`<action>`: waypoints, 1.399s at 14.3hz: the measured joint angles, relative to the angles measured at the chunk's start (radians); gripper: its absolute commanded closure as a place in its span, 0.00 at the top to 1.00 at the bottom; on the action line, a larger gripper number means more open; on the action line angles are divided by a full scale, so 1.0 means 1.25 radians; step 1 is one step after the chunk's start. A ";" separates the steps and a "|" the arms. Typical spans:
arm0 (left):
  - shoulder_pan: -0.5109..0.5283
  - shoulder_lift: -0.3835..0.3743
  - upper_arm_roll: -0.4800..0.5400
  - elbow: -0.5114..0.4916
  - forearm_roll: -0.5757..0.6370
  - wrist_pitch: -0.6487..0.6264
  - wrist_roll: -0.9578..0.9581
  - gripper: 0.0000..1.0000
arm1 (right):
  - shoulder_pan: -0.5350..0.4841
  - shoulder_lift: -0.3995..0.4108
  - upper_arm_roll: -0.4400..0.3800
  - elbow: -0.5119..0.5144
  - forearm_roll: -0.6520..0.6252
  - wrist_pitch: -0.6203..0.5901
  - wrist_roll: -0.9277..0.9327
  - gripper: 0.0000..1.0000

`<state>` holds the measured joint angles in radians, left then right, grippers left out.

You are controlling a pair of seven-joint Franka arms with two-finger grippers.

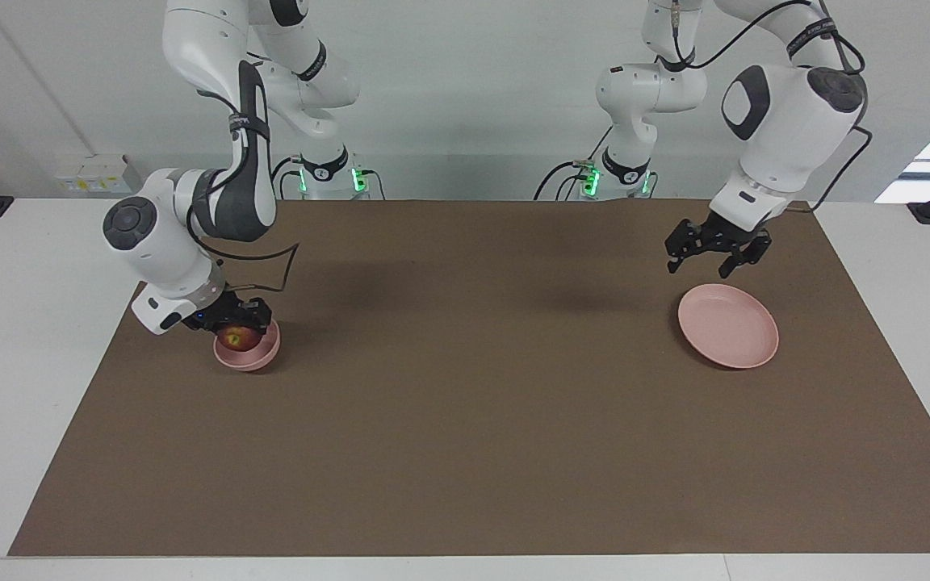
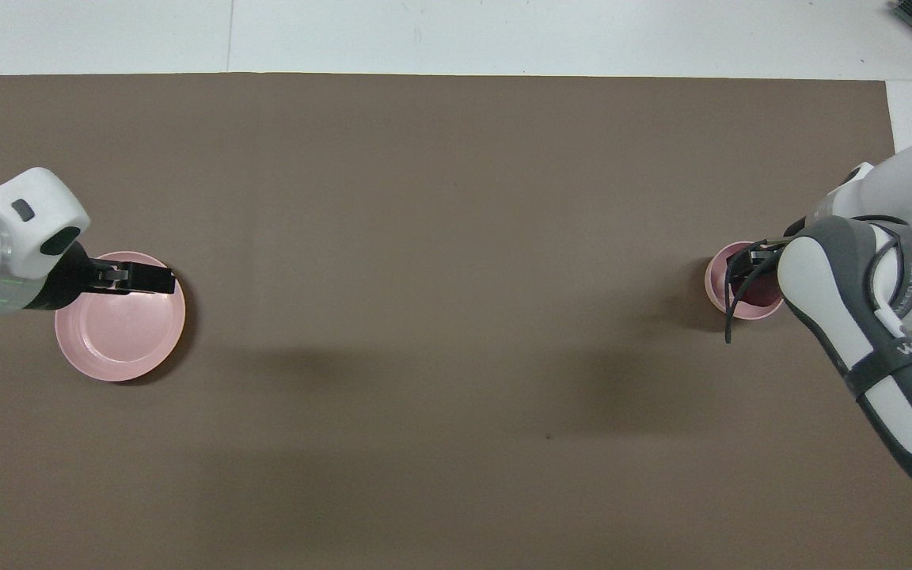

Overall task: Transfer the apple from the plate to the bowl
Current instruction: 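Lower the apple into the pink bowl while the left gripper withdraws, then open the right gripper to release the apple in the bowl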

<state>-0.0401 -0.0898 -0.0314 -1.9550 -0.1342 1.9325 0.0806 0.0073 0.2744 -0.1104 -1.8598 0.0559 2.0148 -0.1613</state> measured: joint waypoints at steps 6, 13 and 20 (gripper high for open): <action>0.000 0.033 0.037 0.258 0.063 -0.262 0.024 1.00 | 0.000 0.015 0.000 -0.004 0.000 0.011 0.000 0.00; -0.001 0.084 0.057 0.445 0.097 -0.445 0.027 1.00 | -0.001 0.023 0.000 -0.007 0.000 0.018 0.000 0.00; 0.001 0.082 0.082 0.452 0.097 -0.451 0.093 1.00 | -0.001 0.039 0.000 -0.008 0.000 0.038 0.000 0.00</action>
<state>-0.0389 0.0124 0.0712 -1.3905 -0.0127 1.3685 0.1972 0.0065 0.3234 -0.1106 -1.8694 0.0558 2.0627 -0.1613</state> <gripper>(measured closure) 0.000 0.185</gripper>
